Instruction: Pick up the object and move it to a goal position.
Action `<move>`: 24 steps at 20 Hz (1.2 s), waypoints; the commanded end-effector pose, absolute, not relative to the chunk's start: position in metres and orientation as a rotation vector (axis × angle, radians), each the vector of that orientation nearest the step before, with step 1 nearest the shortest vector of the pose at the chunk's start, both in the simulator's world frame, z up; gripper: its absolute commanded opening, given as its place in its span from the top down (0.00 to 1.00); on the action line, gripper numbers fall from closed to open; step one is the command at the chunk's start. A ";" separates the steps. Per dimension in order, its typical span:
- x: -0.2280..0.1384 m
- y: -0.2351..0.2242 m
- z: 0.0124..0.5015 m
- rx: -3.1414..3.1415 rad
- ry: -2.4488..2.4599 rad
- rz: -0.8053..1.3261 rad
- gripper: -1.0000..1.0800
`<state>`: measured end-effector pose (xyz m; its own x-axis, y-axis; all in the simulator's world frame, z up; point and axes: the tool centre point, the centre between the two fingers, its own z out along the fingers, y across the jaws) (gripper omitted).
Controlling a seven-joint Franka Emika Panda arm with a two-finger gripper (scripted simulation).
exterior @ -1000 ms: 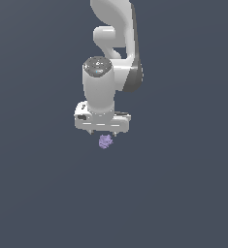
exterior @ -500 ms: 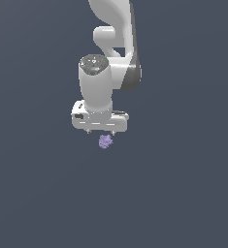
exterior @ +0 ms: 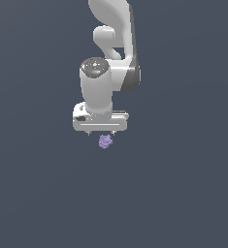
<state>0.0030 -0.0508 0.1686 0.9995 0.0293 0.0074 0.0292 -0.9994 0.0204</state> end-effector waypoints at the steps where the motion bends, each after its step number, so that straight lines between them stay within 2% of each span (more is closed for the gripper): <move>1: 0.001 -0.051 0.164 3.119 0.115 0.010 0.04; 24: -0.029 -0.043 0.110 2.940 1.072 -0.006 0.04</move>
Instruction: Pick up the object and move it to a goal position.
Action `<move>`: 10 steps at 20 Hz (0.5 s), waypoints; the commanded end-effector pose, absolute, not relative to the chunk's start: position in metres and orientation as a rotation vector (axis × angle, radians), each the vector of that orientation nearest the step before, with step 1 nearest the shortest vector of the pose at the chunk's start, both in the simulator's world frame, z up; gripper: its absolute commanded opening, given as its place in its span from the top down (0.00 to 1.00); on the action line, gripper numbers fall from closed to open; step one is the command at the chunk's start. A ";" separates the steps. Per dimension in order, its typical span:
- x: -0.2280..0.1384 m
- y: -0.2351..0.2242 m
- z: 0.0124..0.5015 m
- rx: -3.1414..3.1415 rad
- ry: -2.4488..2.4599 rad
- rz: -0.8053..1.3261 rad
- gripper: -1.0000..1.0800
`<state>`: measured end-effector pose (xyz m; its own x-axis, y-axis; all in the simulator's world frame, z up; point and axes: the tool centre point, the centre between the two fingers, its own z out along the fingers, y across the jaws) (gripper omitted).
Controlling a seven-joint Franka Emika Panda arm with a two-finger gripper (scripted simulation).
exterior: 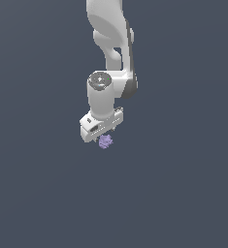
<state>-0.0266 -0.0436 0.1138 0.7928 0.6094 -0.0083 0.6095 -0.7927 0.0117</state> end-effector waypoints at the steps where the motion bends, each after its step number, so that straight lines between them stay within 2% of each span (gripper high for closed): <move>1: -0.030 -0.042 0.108 2.925 1.114 -0.006 0.04; 10: -0.042 -0.037 0.092 2.795 1.425 -0.003 0.04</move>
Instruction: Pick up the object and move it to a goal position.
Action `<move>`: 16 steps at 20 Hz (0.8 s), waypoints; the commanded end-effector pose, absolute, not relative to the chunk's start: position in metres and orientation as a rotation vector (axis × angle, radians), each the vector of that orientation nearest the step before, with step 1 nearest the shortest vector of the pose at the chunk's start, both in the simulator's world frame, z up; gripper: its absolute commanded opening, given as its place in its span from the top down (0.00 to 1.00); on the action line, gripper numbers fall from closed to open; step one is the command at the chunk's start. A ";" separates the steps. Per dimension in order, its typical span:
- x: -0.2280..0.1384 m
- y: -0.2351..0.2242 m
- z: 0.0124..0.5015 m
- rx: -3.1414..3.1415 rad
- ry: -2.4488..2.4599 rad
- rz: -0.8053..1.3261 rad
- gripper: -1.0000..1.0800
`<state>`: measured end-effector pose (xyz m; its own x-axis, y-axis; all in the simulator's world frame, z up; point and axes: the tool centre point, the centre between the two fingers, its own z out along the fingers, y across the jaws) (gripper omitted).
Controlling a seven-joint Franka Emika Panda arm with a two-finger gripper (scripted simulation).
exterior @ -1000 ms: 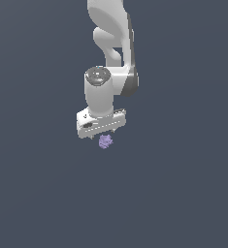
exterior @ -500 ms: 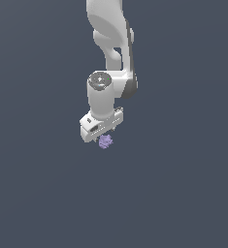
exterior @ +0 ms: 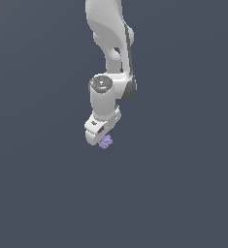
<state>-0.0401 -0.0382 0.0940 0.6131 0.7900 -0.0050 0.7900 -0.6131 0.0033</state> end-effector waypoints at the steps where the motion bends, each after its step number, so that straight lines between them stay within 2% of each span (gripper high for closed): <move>1: -0.043 -0.037 0.091 2.784 1.449 -0.003 0.04; 16: -0.047 -0.035 0.081 2.724 1.566 -0.001 0.04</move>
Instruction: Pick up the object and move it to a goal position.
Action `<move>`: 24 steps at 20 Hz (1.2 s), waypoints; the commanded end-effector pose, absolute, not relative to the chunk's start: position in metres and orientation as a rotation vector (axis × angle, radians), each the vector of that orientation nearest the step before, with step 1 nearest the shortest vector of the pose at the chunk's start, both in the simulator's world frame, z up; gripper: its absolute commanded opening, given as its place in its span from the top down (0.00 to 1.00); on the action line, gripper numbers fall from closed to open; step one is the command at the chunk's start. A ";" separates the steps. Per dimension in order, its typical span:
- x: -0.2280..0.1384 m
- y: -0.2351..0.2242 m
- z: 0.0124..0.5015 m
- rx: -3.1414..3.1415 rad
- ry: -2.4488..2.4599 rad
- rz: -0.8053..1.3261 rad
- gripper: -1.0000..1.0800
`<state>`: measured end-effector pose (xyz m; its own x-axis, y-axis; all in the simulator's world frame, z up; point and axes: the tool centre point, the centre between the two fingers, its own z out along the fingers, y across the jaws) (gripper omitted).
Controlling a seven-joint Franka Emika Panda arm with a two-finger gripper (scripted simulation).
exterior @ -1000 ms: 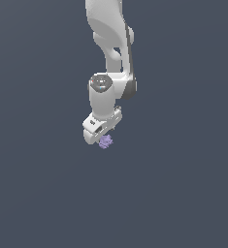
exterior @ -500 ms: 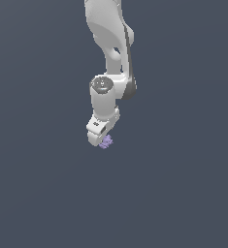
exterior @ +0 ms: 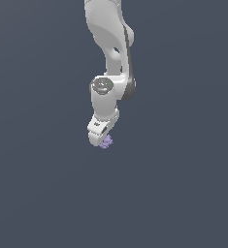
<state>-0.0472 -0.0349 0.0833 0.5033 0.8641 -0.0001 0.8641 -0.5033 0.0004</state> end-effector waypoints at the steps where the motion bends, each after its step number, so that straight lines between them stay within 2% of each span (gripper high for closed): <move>1: -0.048 -0.035 0.079 2.723 1.567 0.000 0.04; 15: -0.048 -0.035 0.034 2.720 1.572 0.000 0.04; 16: -0.048 -0.035 0.034 2.720 1.572 0.000 1.00; 24: -0.048 -0.035 0.034 2.720 1.572 0.000 1.00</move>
